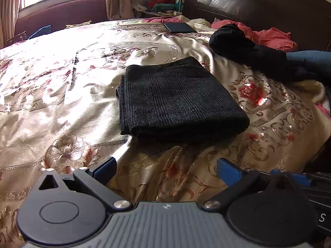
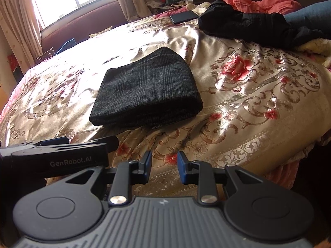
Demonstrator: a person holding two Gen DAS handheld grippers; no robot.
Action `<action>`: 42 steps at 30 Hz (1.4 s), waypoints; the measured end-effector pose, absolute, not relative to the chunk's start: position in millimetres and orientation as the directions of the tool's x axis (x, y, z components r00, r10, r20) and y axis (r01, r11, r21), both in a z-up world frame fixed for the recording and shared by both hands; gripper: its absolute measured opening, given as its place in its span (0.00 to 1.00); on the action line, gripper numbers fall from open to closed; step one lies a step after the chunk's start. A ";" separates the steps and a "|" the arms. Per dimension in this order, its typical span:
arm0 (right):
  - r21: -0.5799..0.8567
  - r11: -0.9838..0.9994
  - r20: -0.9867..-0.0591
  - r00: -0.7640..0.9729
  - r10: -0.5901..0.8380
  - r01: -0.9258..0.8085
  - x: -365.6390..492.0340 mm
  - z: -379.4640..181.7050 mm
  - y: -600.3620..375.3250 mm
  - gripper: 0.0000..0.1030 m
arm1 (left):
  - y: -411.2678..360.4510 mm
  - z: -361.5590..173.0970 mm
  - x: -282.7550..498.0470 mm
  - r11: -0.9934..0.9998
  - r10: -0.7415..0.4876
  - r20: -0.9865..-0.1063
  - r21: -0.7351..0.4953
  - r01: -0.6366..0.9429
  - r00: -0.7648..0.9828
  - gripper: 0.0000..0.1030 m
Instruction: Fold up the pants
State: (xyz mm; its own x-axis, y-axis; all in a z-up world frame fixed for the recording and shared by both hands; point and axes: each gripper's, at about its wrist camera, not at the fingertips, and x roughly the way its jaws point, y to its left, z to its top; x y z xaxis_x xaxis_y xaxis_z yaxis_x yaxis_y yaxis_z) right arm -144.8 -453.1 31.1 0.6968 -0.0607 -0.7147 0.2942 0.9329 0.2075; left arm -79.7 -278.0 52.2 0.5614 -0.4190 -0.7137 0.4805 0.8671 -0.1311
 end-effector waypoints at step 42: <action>0.120 0.948 -0.744 0.660 -0.110 0.293 -132.4 34.3 -441.8 0.27 | -272.0 48.1 -74.7 0.892 -0.391 -0.730 -0.149 0.427 0.561 1.00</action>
State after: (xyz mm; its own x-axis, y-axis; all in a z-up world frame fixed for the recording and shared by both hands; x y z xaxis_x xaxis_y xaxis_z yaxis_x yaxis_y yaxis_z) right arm -132.4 -441.8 34.3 0.6596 -0.1096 -0.7436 0.2933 0.9484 0.1203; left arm -74.7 -272.0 48.1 0.5610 -0.3906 -0.7299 0.4273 0.8918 -0.1488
